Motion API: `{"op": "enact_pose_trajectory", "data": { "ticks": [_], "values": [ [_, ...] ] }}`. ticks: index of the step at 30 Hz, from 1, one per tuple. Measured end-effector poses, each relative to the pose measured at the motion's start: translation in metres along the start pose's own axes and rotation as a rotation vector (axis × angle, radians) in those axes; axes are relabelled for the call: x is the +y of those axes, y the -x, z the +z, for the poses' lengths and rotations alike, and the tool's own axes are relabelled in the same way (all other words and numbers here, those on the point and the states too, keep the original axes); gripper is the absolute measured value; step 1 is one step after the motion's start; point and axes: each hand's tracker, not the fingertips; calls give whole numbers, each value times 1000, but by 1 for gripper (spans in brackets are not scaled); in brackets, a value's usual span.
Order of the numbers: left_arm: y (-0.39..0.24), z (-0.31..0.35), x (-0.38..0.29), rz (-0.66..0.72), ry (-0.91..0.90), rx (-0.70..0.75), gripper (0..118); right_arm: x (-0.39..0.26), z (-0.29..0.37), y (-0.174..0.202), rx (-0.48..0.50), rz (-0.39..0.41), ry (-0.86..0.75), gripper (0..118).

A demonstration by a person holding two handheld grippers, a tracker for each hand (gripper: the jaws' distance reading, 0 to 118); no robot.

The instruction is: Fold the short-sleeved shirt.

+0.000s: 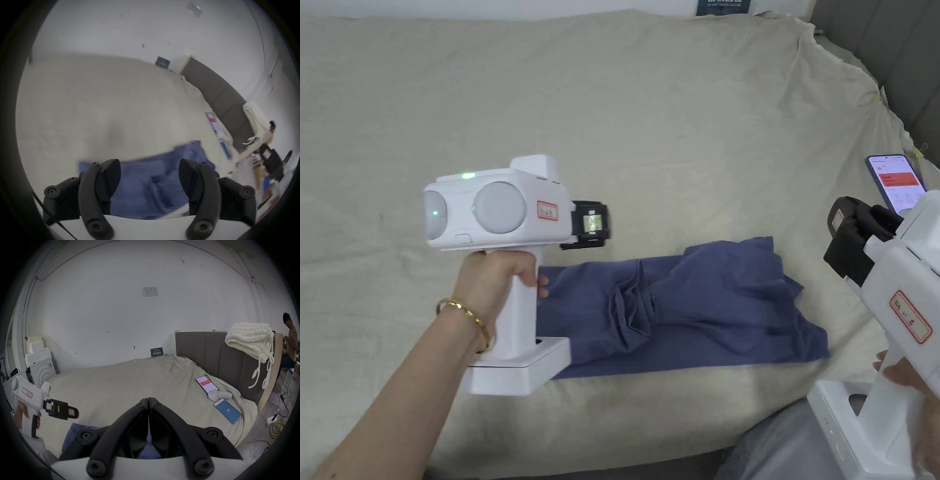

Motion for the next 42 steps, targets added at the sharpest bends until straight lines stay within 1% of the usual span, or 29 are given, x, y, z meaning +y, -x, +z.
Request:
{"op": "enact_pose_trajectory", "data": {
  "ticks": [2,3,4,5,7,11,14,16,19,21,22,24,26,27,29,30,32,35,37,38,41,42],
  "values": [
    [5,3,-12,-69,-47,94,15,-1,-1,2,8,3,2,0],
    [4,3,-19,-79,-59,137,8,-1,-2,2,13,2,5,0],
    [6,2,-28,-71,-57,141,3,-2,-3,3,16,2,8,0],
    [5,0,-36,-57,-45,112,0,-3,-4,3,16,0,8,0],
    [3,-13,-53,-24,-25,72,0,-3,-4,3,20,-4,9,0],
    [-23,-37,-89,-37,-11,100,0,-4,-2,-1,16,4,13,0],
    [-44,-58,-112,-35,79,44,0,-4,0,-8,0,11,16,0],
    [-61,-68,-126,-53,107,30,0,-5,2,-14,-15,-2,20,0],
    [-90,-77,-141,-160,121,10,0,-6,4,-21,-38,-5,27,0],
    [-107,-82,-149,-265,88,78,0,-7,6,-24,-50,2,32,0],
    [-111,-83,-149,-282,80,89,0,-7,6,-25,-52,2,35,0],
    [-111,-80,-143,-193,89,20,0,-8,7,-25,-53,5,38,0],
    [-109,-78,-134,-68,124,-150,0,-9,6,-23,-52,14,41,0],
    [-113,-74,-129,-42,152,-205,0,-9,6,-21,-49,14,42,0],
    [-121,-62,-120,-89,79,-207,0,-7,6,-17,-42,12,41,0],
    [-121,-53,-110,-104,34,-231,0,-6,7,-16,-39,11,35,0],
    [-112,-37,-87,-87,-10,-282,0,-4,8,-12,-31,16,29,0],
    [-81,-12,-51,-54,-74,-280,0,-1,7,-8,-18,23,18,0],
    [-51,-2,-31,-20,-69,-283,14,0,6,-5,-9,23,14,0],
    [-35,3,-23,12,-67,-276,31,1,5,-4,-5,23,12,0],
    [12,13,-7,61,-65,-269,52,0,1,2,9,23,17,0],
    [29,16,-5,83,-44,-270,73,0,0,4,14,24,20,0]
  ]
}}
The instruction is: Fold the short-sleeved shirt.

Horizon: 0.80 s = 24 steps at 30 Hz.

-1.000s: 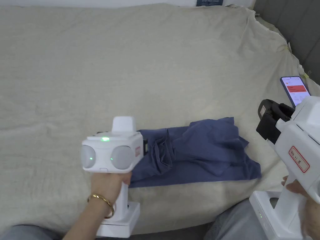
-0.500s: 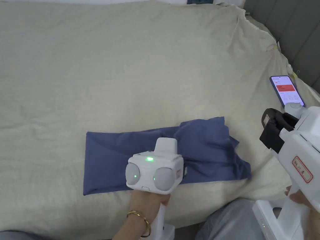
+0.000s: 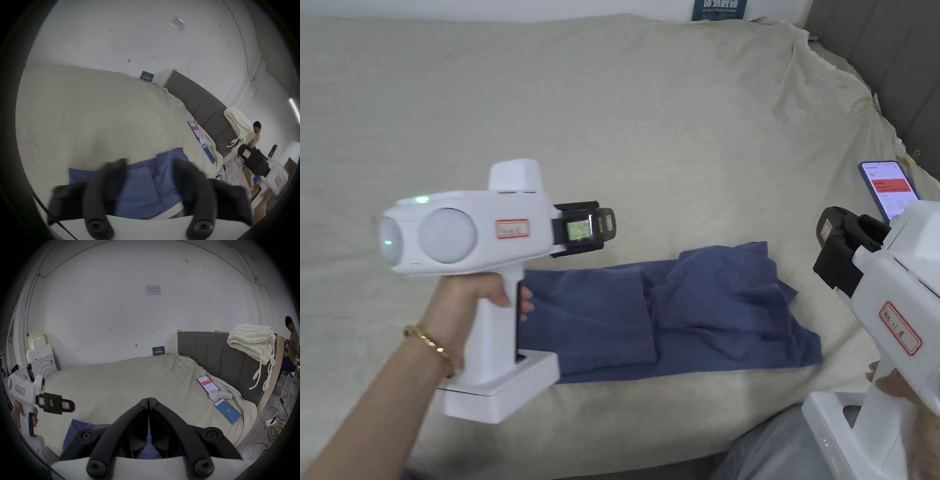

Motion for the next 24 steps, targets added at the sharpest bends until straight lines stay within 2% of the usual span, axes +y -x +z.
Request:
{"op": "enact_pose_trajectory", "data": {
  "ticks": [2,3,4,8,10,15,20,24],
  "values": [
    [25,11,2,61,28,-28,104,-1,-3,4,9,5,3,0],
    [41,16,1,96,46,-52,114,-1,-5,5,11,5,5,0],
    [56,20,-1,143,63,-85,117,-1,-6,7,17,4,8,0],
    [110,28,-19,317,139,-111,118,-1,-10,12,36,16,19,0],
    [125,28,-33,348,171,-70,118,-1,-12,15,41,22,25,0],
    [160,16,-63,492,247,-168,117,-1,-18,17,42,24,34,0],
    [168,-6,-81,506,314,-191,114,-1,-21,18,35,33,51,0],
    [165,-19,-79,512,290,-275,114,-4,-22,17,22,38,66,0]
  ]
}}
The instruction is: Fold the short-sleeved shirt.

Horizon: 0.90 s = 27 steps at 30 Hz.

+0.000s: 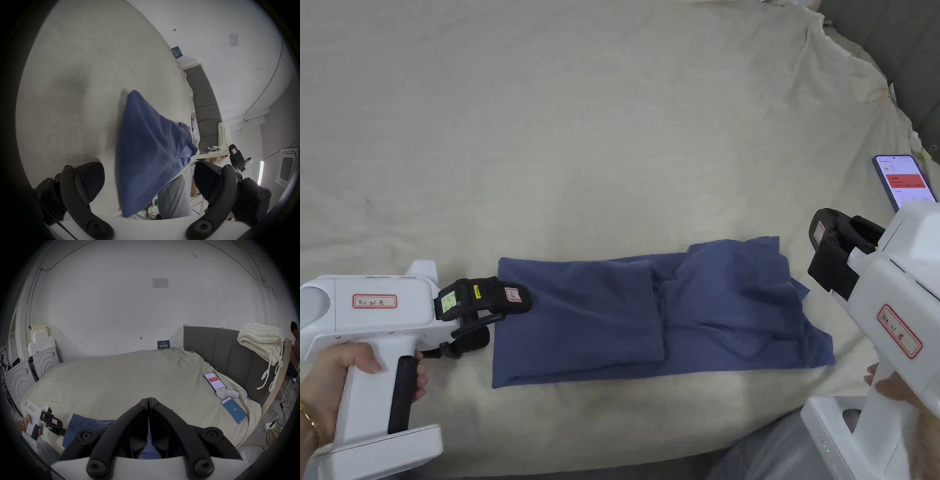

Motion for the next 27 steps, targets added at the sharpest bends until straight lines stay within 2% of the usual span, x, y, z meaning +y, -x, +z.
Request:
{"op": "enact_pose_trajectory", "data": {
  "ticks": [5,6,7,10,11,12,13,14,16,18,21,24,27],
  "values": [
    [-9,-20,6,-23,43,-25,112,-5,-4,-1,-12,2,26,0],
    [-11,-22,7,-41,55,-19,108,-6,-4,-1,-14,1,30,0],
    [-14,-24,8,-68,64,5,99,-6,-5,-1,-15,1,34,0],
    [-18,-29,6,-160,78,195,29,-9,-7,-2,-16,-5,43,0],
    [-18,-31,4,-175,84,233,19,-10,-7,-2,-15,-10,46,0],
    [-19,-28,4,-146,75,163,18,-10,-7,-2,-13,-13,48,0],
    [-22,-29,6,-114,73,164,17,-11,-7,-2,-12,-13,51,0],
    [-26,-30,6,-106,81,206,16,-11,-7,-2,-10,-12,51,0],
    [-46,-33,3,-173,80,290,13,-12,-8,-1,-7,-6,56,0],
    [-60,-33,1,-159,75,369,11,-13,-7,0,-3,-11,53,0],
    [-82,-22,-1,-164,48,390,9,-13,-5,0,6,-21,47,0],
    [-96,4,2,-114,7,335,9,-12,-1,0,13,-21,42,0],
    [-103,37,7,-119,-28,436,9,-12,1,-2,16,-22,38,0]
  ]
}}
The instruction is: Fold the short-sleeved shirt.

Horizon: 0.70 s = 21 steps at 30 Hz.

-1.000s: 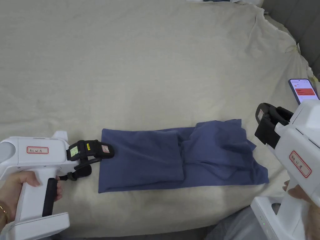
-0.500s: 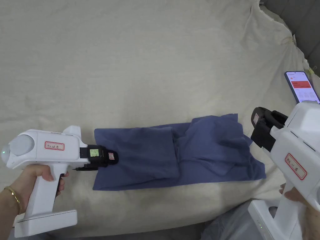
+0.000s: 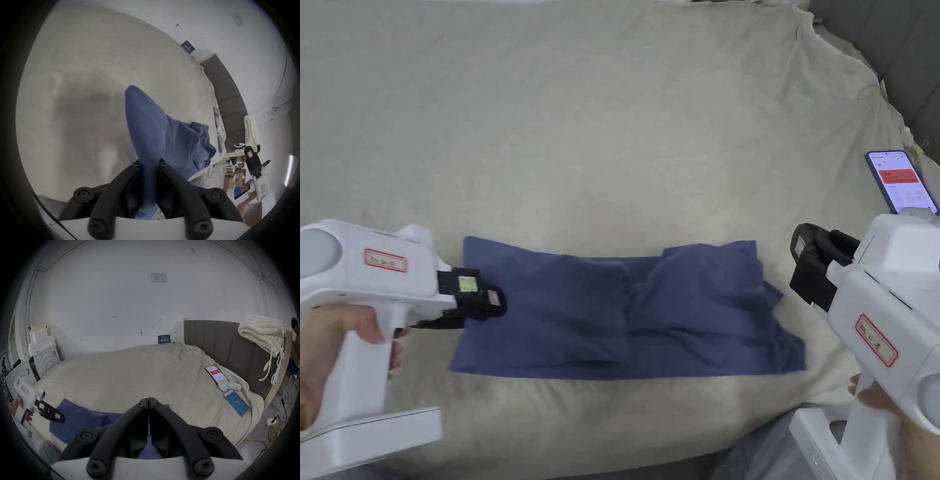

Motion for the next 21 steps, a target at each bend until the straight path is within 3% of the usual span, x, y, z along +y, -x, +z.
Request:
{"op": "enact_pose_trajectory", "data": {
  "ticks": [6,12,21],
  "values": [
    [22,65,7,60,-128,236,9,0,1,-1,6,-15,-7,0],
    [-22,91,-9,-34,-204,222,9,2,2,3,18,-26,-20,0],
    [-107,20,-45,-122,-170,119,9,4,14,-2,8,-29,-44,0]
  ]
}}
